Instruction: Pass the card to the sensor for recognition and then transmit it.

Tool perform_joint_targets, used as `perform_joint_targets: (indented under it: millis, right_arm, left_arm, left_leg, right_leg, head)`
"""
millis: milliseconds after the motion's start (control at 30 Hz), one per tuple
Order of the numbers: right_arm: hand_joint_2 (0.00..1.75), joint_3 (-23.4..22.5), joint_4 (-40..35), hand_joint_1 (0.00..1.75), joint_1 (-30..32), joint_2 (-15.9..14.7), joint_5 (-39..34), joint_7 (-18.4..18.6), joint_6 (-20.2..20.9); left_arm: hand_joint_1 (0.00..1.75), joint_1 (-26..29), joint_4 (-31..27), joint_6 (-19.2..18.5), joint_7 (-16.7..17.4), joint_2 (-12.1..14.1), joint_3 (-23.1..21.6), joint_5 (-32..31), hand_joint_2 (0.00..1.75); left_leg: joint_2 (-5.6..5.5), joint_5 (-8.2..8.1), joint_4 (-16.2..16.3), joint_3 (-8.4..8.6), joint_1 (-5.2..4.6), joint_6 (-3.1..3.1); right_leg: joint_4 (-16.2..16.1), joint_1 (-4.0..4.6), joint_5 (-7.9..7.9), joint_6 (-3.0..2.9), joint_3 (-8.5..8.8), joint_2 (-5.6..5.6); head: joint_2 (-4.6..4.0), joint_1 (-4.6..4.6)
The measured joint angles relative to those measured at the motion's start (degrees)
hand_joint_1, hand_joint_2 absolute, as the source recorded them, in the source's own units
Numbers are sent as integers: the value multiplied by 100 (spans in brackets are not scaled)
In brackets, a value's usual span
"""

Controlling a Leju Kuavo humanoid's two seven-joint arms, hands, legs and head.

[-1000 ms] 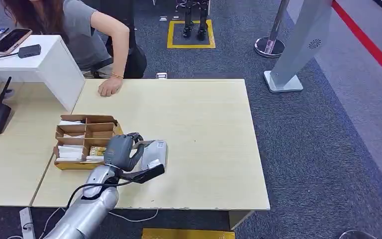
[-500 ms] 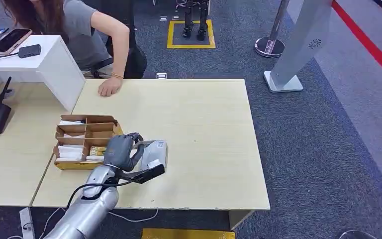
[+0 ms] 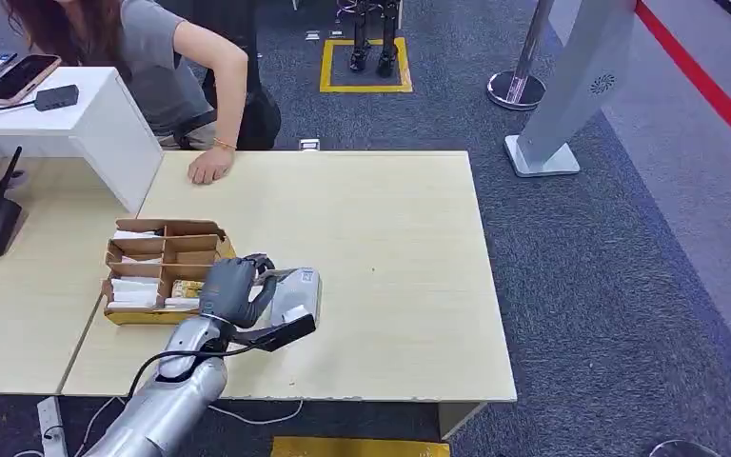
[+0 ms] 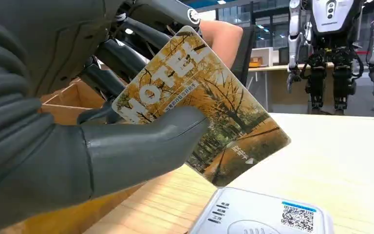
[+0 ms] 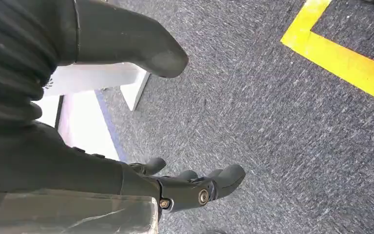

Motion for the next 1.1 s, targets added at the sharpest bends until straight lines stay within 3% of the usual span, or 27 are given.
perform_joint_targets:
  millis: [833,900,967,1100]
  right_arm:
    - [175,7,0,0,0,0,0,0,0]
    - [175,13,-2,0,1,-7,11,92,0]
    - [175,79,-20,0,9,-114,13,146,61]
    - [175,120,-109,0,-30,-367,-7,70,431]
  left_arm:
    - [175,0,0,0,2,0,-2,0,175]
    - [175,-21,0,184,-48,-20,-4,-134,175]
    - [175,-253,42,604,-55,-153,-50,-484,175]
    - [175,-865,79,568,122,-411,-131,-623,175]
  left_leg:
    - [0,0,0,0,0,0]
    - [1,0,4,2,0,0]
    - [-19,10,12,-16,-5,14]
    - [-28,15,13,-23,-6,24]
  right_leg:
    - [0,0,0,0,0,0]
    - [0,0,0,0,-3,1]
    - [0,-2,2,3,-9,-24]
    - [0,-4,9,11,-2,-35]
  head:
    - [0,0]
    - [0,-2]
    - [0,-7]
    - [0,7]
